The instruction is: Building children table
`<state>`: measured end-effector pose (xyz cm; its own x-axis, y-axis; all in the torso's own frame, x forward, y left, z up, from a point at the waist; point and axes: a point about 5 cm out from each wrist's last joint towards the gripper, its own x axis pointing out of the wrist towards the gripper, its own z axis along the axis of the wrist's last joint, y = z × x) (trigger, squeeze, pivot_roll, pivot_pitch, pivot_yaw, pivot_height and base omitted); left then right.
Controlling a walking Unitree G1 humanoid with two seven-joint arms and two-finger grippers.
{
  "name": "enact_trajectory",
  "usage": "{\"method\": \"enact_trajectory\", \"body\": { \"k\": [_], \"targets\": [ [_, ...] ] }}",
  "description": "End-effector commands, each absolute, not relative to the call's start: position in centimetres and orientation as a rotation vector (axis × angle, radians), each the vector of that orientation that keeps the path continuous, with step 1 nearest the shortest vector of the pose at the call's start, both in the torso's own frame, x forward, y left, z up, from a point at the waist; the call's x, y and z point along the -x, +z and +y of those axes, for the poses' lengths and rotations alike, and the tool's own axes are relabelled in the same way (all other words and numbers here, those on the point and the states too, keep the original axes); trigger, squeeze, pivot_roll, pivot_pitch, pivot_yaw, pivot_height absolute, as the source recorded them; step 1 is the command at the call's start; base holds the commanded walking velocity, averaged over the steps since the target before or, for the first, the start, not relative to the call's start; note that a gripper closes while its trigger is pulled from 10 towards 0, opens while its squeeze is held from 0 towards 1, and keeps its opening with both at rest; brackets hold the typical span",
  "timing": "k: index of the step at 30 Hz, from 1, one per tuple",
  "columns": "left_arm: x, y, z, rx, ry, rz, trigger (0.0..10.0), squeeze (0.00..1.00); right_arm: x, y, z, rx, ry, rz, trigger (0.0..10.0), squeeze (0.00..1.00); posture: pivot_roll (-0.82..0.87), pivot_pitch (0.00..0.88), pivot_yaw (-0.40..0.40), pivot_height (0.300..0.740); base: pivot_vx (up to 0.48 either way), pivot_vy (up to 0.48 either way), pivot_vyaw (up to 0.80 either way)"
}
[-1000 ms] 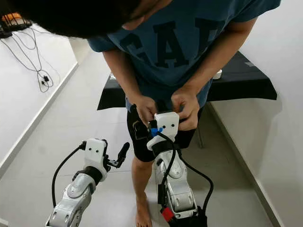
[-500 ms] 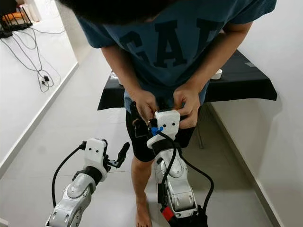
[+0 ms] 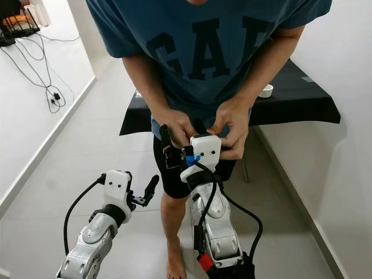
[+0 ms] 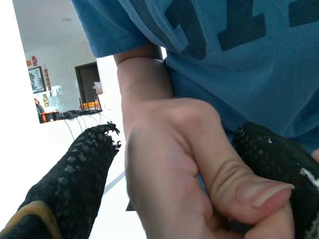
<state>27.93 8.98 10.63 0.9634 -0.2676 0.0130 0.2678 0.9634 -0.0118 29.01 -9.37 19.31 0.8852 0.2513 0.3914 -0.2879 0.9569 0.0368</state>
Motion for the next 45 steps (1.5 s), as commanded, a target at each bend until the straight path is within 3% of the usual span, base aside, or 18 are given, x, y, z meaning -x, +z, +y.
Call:
{"method": "enact_trajectory", "body": {
  "k": [1,45],
  "targets": [
    [-27.84,10.21,8.96,0.010,-0.265,0.013,10.0,0.00,-29.04,18.77,-9.02,-0.091,0.290,-0.364,10.0,0.00,0.00,0.000,0.056,0.740,0.000,0.000,0.00],
    [-27.79,10.23,8.83,0.009,-0.268,0.011,10.0,0.00,-29.05,18.69,-9.00,-0.089,0.292,-0.359,10.0,0.00,0.00,0.000,0.054,0.740,0.000,0.000,0.00]
  ]
}}
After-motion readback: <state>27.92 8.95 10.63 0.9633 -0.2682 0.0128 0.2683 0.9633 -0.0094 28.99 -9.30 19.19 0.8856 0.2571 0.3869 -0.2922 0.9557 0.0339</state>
